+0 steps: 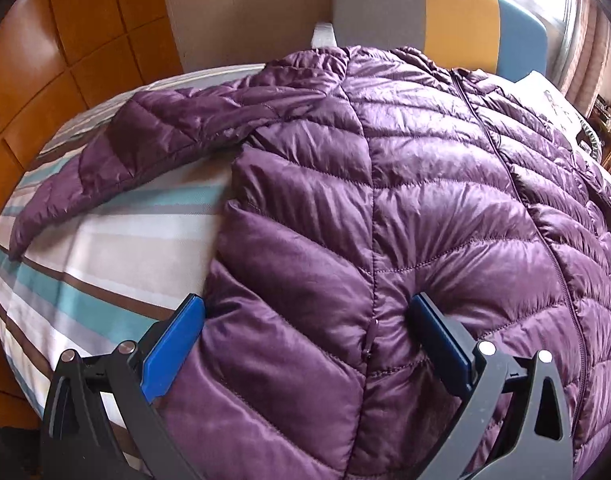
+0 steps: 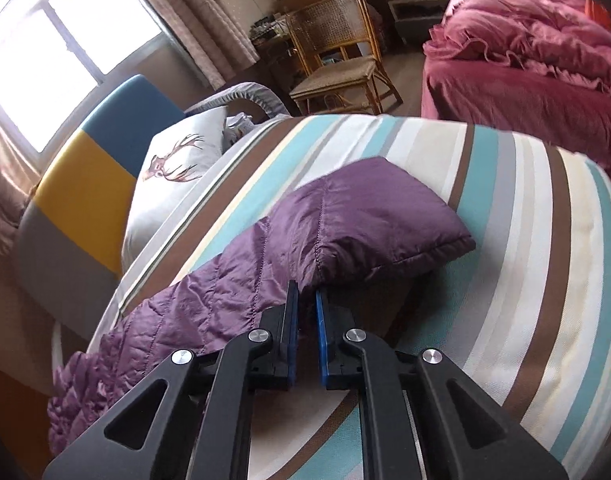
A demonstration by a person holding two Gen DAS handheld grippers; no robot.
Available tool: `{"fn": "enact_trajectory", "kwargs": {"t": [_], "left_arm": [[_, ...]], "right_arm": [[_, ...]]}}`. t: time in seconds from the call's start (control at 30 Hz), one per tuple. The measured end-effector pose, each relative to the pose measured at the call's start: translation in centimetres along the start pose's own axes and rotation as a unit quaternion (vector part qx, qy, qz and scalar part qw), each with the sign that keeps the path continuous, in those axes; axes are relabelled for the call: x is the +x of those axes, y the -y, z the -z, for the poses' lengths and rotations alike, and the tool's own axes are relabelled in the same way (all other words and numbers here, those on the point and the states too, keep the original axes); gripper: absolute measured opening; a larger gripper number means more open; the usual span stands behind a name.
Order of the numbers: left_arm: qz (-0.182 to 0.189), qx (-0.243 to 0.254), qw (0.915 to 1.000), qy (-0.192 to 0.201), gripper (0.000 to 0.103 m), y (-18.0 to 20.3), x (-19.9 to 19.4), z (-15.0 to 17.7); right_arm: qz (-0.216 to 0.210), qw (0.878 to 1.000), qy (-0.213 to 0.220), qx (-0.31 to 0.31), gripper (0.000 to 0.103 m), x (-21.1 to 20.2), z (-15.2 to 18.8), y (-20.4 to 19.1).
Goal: Fold large clothes
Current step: 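Grasp the purple jacket's sleeve cuff with the right gripper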
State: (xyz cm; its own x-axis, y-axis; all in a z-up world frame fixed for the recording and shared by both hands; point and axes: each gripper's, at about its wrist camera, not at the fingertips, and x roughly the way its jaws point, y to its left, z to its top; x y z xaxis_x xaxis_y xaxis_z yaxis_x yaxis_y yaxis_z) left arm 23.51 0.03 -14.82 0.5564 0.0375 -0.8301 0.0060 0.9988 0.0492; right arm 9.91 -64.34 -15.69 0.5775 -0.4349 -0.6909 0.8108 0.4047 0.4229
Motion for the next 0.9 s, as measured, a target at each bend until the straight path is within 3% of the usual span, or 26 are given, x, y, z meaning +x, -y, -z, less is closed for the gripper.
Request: {"fn": "enact_trajectory", "kwargs": {"t": [0.1, 0.23, 0.43, 0.47, 0.57, 0.63, 0.7, 0.73, 0.8, 0.87, 0.9], "left_arm": [[-0.030, -0.010, 0.9994, 0.017, 0.101, -0.9, -0.4, -0.2], [-0.061, -0.013, 0.9979, 0.014, 0.101, -1.7, 0.0, -0.3], [-0.042, -0.024, 0.9987, 0.013, 0.101, -2.5, 0.5, 0.0], [-0.039, -0.027, 0.9988, 0.012, 0.101, -2.5, 0.5, 0.1], [-0.036, -0.034, 0.9987, 0.013, 0.101, -2.9, 0.3, 0.3], [-0.040, -0.035, 0.9984, 0.018, 0.101, -3.0, 0.1, 0.4], [-0.042, -0.035, 0.9983, 0.020, 0.101, -3.1, 0.0, 0.3], [-0.041, -0.034, 0.9984, 0.019, 0.101, -3.1, 0.1, 0.3], [-0.040, -0.029, 0.9986, 0.018, 0.101, -3.0, 0.5, 0.3], [-0.036, -0.027, 0.9988, 0.019, 0.101, -2.9, 0.8, 0.3], [-0.035, -0.028, 0.9988, 0.020, 0.101, -3.0, 0.8, 0.3]], "right_arm": [[0.009, 0.998, 0.015, -0.059, 0.008, -1.1, -0.1, -2.2], [0.008, 0.986, 0.041, -0.160, 0.008, -2.9, 1.0, -6.6], [-0.044, 0.951, 0.068, -0.299, 0.005, -5.9, 6.1, -15.1], [-0.053, 0.945, 0.068, -0.315, 0.000, -6.3, 7.0, -16.3], [-0.089, 0.922, 0.063, -0.373, 0.000, -7.5, 10.8, -20.1], [-0.109, 0.912, 0.048, -0.392, 0.000, -7.7, 12.9, -21.8], [-0.121, 0.915, 0.020, -0.385, 0.000, -7.5, 14.1, -22.2], [-0.119, 0.922, 0.004, -0.369, 0.000, -7.2, 14.2, -21.9], [-0.123, 0.939, -0.034, -0.319, 0.001, -5.9, 13.4, -20.3], [-0.082, 0.963, -0.055, -0.252, 0.003, -4.1, 11.6, -17.5], [-0.047, 0.974, -0.059, -0.213, 0.020, -3.2, 10.5, -15.6]]}}
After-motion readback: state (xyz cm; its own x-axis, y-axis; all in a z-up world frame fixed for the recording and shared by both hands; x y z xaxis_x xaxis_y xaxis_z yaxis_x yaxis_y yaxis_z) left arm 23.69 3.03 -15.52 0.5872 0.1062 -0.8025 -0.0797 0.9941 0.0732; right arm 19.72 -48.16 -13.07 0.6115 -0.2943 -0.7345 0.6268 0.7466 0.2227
